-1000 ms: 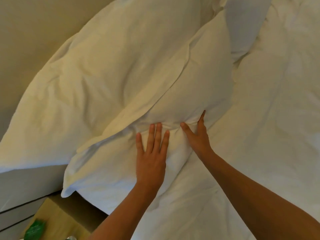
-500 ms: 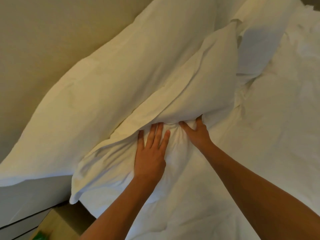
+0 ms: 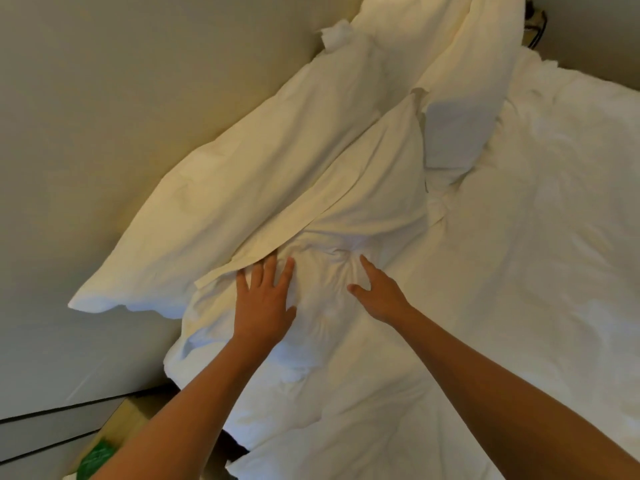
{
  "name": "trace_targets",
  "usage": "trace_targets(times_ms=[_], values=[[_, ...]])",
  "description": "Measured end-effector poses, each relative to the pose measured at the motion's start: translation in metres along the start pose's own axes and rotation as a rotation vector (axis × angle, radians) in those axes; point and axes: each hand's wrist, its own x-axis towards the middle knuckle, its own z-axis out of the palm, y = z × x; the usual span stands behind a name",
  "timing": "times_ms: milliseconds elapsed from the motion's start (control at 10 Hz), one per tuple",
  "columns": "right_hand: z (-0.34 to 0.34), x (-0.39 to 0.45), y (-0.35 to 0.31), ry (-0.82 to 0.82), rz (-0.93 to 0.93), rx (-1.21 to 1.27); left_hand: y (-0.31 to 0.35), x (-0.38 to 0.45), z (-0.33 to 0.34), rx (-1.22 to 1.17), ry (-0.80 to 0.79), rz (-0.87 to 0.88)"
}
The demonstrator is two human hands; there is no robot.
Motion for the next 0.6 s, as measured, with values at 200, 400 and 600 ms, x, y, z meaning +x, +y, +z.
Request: trace_targets(times_ms=[200,400,600], values=[[-0.031,-0.076,-0.015,0.039,0.148,0.238,0.002,-0.023,-0.018,-0.151,-0.113,-0.047],[-0.100,-0.176,-0.036,0.130,0.064,0.448,0.007,-0.059,-0.029,-0.329,-0.227,-0.104],[-0.184,-0.296,-0.065,0.337,-0.229,0.598,0.014,-0.098,-0.028,-0.431,-0.271,-0.072]])
